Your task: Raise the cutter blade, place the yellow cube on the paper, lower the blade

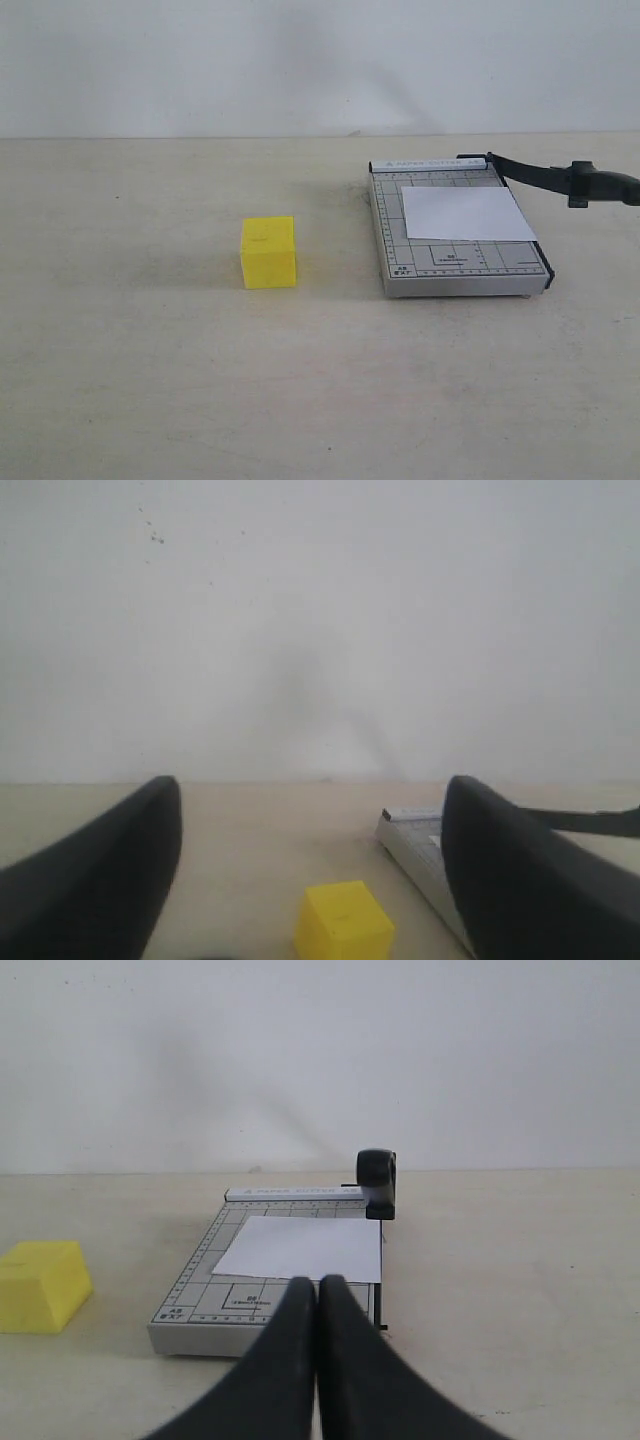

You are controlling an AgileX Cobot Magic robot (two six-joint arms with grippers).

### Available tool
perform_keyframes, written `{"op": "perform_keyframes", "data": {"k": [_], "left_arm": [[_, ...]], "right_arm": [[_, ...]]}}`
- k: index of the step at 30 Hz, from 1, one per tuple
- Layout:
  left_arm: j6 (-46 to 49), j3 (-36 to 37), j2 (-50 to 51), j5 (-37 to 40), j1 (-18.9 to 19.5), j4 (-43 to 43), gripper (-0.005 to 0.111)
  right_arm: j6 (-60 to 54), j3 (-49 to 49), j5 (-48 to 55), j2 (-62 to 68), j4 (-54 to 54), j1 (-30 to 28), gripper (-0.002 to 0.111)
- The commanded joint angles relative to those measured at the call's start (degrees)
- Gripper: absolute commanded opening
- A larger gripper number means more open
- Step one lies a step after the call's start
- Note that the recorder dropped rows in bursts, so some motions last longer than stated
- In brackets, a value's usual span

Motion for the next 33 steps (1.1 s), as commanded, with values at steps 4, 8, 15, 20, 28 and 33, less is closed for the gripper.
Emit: {"op": "perform_keyframes", "data": {"k": [4, 8, 15, 20, 28, 33], "left_arm": [[-3.79, -17.5, 37.01, -10.04, -2.72, 17.01, 0.07], [-3.79, -28.51, 53.34, -12.06, -5.97, 21.28, 0.067], [0.42, -45.16, 72.83, -10.03, -13.41, 23.94, 0.021], [6.93, -55.62, 83.59, -9.95, -18.25, 23.73, 0.005], [6.8, -68.04, 95.58, -10.02, -19.58, 18.21, 0.005], [6.65, -72.66, 100.88, -15.4, -19.58, 18.38, 0.005]], "right_arm": [[-0.3, 0.25, -0.26, -0.36, -0.42, 0.03, 0.0], [-0.3, 0.25, -0.26, -0.36, -0.42, 0.03, 0.0], [-0.3, 0.25, -0.26, -0.36, -0.42, 0.03, 0.0], [-0.3, 0.25, -0.26, -0.36, -0.42, 0.03, 0.0], [-0.3, 0.25, -0.26, -0.36, -0.42, 0.03, 0.0], [-0.3, 0.25, -0.26, -0.36, -0.42, 0.03, 0.0]]}}
